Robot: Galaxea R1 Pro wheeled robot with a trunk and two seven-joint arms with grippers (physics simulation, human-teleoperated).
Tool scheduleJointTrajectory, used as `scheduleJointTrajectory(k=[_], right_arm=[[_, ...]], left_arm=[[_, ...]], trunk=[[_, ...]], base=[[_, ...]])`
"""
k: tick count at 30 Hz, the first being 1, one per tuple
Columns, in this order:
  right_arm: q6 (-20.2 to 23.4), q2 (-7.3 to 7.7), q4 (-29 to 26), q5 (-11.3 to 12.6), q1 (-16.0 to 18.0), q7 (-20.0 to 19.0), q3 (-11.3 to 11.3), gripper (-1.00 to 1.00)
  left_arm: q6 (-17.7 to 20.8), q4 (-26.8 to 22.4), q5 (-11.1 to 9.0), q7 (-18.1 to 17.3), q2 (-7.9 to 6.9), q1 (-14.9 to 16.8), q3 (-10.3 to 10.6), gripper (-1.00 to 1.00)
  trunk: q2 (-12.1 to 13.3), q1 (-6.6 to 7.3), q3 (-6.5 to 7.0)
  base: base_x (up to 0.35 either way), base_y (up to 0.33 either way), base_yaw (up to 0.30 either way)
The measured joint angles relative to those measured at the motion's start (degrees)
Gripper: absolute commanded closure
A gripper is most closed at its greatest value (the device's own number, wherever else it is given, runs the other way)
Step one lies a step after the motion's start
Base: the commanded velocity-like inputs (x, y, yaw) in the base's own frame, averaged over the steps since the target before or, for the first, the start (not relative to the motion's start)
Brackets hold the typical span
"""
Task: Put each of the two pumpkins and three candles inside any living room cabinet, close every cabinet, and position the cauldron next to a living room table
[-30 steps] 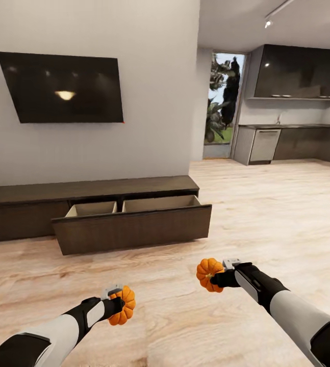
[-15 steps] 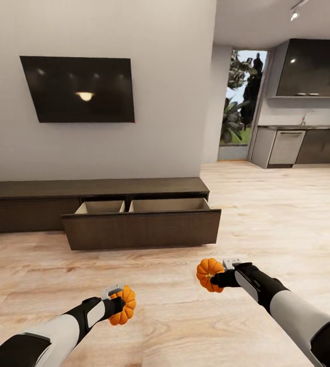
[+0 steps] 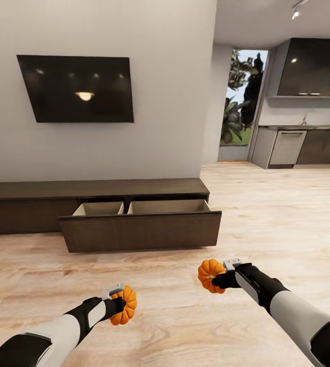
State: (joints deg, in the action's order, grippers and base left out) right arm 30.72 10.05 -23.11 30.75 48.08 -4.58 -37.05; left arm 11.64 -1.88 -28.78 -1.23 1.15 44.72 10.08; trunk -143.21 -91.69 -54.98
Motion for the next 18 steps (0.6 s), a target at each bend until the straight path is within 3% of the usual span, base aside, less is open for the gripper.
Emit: scheduleJointTrajectory(k=[15,18], right_arm=[[0.1,0.07,-0.18,0.27,0.03,-0.25,0.52,1.0],[0.55,0.15,-0.63,0.47,0.05,-0.18,0.81,1.0]], left_arm=[[0.65,-0.94,-0.07,-0.22,0.08,0.02,0.0,1.0],[5.32,-4.35,-0.36,-0.44,0.04,0.09,-0.19,1.0]], trunk=[[0.0,0.0,0.0],[0.0,0.0,0.01]], base=[[0.0,0.0,0.0],[0.0,0.0,0.0]])
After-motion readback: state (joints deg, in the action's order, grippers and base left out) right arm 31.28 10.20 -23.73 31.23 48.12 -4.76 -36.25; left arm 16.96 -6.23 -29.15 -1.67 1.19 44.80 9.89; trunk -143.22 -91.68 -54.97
